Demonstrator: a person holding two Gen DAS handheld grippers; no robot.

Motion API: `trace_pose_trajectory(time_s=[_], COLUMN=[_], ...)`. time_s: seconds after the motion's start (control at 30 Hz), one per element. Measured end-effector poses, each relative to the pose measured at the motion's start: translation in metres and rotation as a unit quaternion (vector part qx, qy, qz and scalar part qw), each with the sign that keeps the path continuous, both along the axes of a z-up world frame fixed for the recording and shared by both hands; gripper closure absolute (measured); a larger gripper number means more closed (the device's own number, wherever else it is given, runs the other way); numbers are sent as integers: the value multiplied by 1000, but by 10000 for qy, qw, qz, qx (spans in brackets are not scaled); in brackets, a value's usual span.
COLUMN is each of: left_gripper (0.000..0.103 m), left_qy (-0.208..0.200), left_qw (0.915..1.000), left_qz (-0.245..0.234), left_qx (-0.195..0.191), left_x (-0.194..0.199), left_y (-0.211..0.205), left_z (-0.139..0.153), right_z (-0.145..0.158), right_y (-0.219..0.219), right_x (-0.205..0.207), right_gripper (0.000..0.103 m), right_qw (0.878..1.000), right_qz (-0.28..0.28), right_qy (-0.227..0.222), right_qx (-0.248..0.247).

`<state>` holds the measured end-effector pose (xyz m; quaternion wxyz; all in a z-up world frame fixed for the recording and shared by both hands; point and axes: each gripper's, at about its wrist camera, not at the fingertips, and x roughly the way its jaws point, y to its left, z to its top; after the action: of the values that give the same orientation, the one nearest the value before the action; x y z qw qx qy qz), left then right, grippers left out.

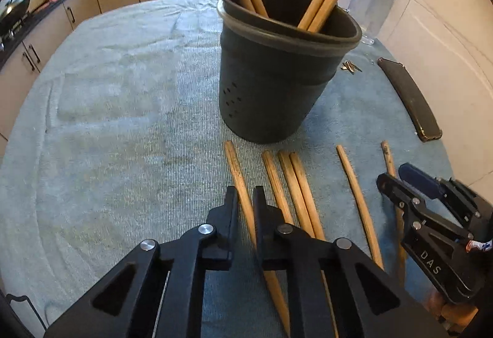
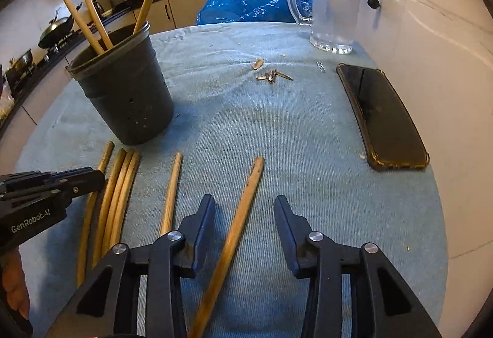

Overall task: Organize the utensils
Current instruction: 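Close the left tool on a third wooden chopstick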

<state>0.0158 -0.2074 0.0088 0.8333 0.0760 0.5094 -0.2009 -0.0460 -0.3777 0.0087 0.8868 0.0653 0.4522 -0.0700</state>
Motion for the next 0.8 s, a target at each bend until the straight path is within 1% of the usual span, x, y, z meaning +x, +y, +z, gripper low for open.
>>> trace_pose_trajectory(time_s=[0.1,0.13,0.17,0.27,0.43,0.5,0.63,0.73,0.8], left_gripper=[95,96,96,97,97,97,96,96,96], left_qy=[-172,-211,-226,-160,-11,114,409,596,627], left_qw=[9997,9995,9994,9996,9995,9994,9985,9977,9977], left_qz=[-102,-106,-102,-82,-161,-249,-356,-313,-275], left_qx=[157,210,227,196,269,223,48,-34,-21], left_x=[-5,-6,-7,-13,-32,-42,-50,-44,-41], left_y=[-2,-1,1,14,41,54,68,69,67], left_z=[-1,-1,-2,-1,3,5,6,6,7], right_z=[-1,-1,0,1,2,2,3,4,5], right_y=[5,5,6,2,-15,-18,-21,-20,-20], right_x=[3,4,4,3,-21,-34,-57,-61,-59], right_gripper=[74,84,90,94,95,95,94,92,91], right_qw=[9998,9998,9997,9999,9989,9981,9964,9960,9956], right_qz=[17,28,24,28,76,148,338,350,313], right_qy=[1,17,41,130,342,439,623,698,763], right_qx=[-196,-216,-231,-105,313,396,457,444,448])
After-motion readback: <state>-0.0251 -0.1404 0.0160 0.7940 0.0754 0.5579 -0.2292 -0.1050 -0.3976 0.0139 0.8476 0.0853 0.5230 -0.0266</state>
